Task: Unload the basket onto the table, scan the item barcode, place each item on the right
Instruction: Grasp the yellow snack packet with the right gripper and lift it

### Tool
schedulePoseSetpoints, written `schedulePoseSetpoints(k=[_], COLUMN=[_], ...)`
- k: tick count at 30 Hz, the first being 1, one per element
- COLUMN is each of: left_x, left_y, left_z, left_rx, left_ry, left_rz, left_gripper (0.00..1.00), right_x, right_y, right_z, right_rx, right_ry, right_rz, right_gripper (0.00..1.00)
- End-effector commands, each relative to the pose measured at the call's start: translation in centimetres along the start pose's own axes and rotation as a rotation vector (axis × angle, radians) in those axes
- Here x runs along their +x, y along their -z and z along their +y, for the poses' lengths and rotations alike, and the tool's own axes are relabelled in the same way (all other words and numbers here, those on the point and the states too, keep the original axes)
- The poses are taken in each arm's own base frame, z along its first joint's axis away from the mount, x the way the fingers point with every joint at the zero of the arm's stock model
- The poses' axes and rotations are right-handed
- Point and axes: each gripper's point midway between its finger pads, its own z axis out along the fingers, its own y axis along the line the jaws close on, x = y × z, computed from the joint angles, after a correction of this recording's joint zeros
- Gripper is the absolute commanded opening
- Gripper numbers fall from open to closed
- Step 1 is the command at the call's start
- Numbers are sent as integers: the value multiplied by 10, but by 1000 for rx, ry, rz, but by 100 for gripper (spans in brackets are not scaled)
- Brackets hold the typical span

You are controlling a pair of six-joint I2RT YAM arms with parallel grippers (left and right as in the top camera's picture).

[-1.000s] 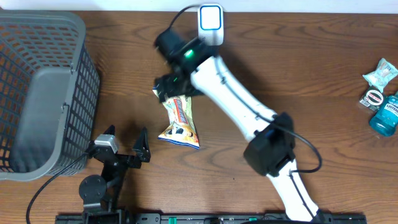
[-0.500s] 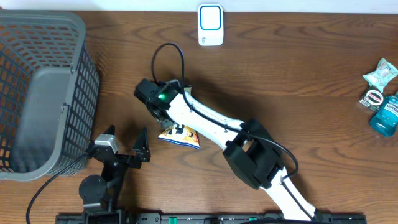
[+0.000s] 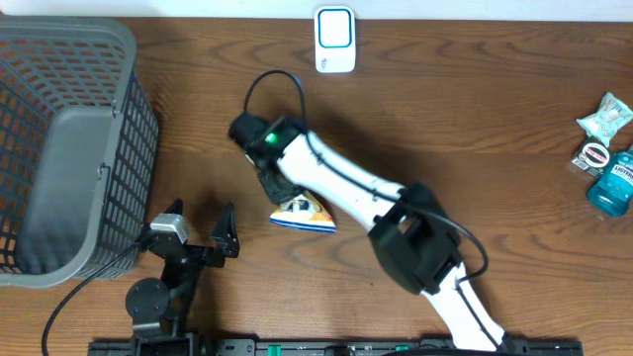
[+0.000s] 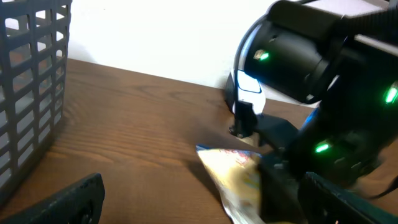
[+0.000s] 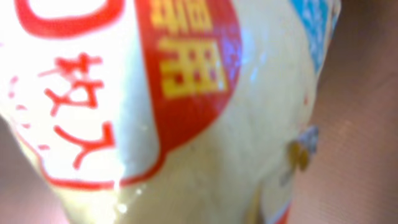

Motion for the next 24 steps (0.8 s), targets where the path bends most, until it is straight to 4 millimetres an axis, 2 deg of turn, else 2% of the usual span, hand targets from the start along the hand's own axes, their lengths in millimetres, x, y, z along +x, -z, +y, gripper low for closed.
schedulePoseSetpoints(k=[1, 4, 6, 12, 15, 24], left_x=[16, 16, 16, 16, 16, 16], left_y=[-1, -1, -1, -1, -1, -1], left_z=[2, 2, 2, 2, 2, 2], left_rx=[0, 0, 0, 0, 0, 0], left_ry=[11, 11, 11, 11, 11, 11], left_rz=[45, 45, 45, 45, 45, 45], left_gripper=[98, 98, 98, 98, 98, 98], right_x=[25, 36, 34, 23, 16, 11], right_y=[22, 61, 79, 116, 124, 129], right_z=[28, 23, 20, 1, -11, -18], right_rx=[-429, -666, -792, -1053, -1111, -1144], right_ry=[275, 376, 373, 180, 157, 446], right_rz=[148, 164, 135, 112, 65, -165], right_gripper=[1, 1, 1, 1, 1, 1])
